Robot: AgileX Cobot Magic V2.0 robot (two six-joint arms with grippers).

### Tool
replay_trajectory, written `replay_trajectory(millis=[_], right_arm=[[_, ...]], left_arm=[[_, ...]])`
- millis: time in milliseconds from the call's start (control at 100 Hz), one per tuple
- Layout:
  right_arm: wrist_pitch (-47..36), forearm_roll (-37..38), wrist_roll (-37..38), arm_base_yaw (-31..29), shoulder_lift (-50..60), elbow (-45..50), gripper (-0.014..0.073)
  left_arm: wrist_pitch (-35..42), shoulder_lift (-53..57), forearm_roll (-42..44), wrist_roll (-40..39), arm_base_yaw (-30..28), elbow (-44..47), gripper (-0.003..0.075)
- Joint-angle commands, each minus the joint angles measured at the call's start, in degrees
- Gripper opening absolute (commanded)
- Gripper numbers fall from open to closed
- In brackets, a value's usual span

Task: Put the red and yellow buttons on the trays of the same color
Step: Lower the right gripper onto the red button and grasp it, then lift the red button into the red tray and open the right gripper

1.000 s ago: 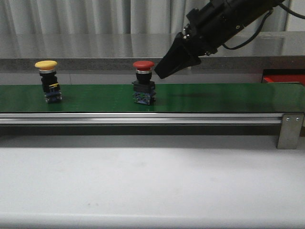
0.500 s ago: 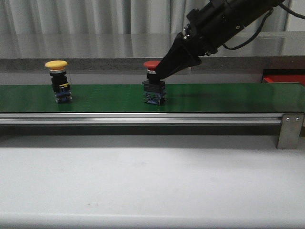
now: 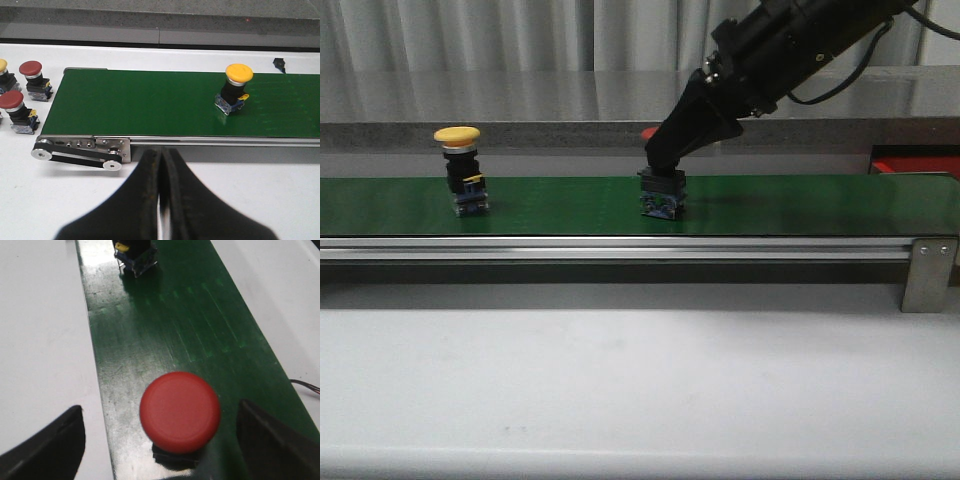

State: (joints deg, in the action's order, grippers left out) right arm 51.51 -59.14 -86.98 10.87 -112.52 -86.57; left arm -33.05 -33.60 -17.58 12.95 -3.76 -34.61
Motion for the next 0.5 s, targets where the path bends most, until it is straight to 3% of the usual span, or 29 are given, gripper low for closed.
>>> replay_trajectory(millis=[0,490], right_arm=[[0.7,-2.9,-0.8,-0.1,3.2,-1.8,0.0612],[0.4,-0.9,-0.2,-0.1,3.2,-1.8,0.0611]], left_arm=[[4.2,0.0,-1.2,-0.2,0.3,-1.5,-0.0020],[4.2,0.0,-1.2,-0.2,0.3,-1.5,-0.0020]])
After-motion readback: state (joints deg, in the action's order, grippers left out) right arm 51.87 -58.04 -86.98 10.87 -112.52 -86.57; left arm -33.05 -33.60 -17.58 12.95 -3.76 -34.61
